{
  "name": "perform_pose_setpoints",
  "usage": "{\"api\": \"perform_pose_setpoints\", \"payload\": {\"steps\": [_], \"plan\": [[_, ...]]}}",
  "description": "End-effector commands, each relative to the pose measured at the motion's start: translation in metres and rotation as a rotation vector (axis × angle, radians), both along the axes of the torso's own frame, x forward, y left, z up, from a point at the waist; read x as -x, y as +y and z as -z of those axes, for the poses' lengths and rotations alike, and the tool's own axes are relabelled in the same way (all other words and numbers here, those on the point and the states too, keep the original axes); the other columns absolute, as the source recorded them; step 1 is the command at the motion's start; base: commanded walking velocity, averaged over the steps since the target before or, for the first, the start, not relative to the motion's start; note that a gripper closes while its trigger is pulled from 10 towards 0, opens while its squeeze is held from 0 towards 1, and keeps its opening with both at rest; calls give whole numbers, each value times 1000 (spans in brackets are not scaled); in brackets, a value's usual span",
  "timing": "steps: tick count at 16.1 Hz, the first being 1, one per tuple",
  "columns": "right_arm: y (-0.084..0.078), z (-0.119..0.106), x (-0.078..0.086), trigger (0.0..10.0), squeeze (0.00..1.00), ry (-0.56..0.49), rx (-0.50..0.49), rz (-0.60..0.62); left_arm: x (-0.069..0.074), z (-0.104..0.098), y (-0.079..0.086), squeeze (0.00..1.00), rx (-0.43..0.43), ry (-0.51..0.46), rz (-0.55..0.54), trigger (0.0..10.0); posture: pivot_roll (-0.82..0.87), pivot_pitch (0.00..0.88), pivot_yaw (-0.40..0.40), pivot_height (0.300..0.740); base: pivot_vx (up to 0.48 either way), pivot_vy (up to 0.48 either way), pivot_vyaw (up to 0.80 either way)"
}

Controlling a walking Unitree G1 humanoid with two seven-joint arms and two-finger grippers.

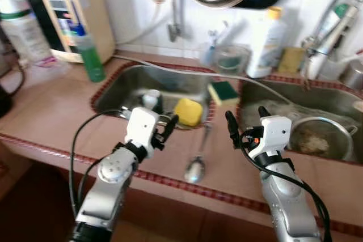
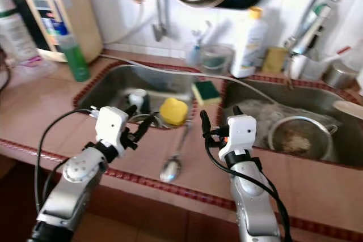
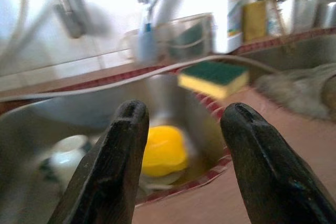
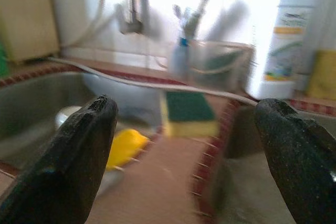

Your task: Kitchen organization

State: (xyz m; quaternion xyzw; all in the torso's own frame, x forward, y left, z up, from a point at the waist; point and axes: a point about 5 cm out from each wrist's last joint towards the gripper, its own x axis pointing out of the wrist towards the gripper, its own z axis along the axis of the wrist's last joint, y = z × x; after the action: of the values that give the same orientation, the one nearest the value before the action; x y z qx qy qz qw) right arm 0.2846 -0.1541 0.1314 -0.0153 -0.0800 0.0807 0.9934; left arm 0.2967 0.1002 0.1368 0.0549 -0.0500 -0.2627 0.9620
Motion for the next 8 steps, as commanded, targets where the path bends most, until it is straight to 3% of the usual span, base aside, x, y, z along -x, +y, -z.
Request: {"api": "perform_pose_setpoints", "payload": {"steps": [1,3,5,8], "plan": [[3,-8,0,10000,0,-26,-7,-3,-1,-6,3,0,-11,-21,4,10000,-214,13,38,740,0,-480,0],[4,-8,-1,10000,0,-26,-7,-9,-1,-6,2,0,-12,-25,2,10000,-213,15,36,740,0,-422,0],[4,-8,0,10000,0,-23,-4,-19,-2,-4,2,0,19,4,-21,10000,-212,14,32,740,0,0,0],[4,-6,8,10000,0,-18,8,-60,-1,-4,2,0,-24,41,-32,10000,-217,15,29,740,0,0,0]]}}
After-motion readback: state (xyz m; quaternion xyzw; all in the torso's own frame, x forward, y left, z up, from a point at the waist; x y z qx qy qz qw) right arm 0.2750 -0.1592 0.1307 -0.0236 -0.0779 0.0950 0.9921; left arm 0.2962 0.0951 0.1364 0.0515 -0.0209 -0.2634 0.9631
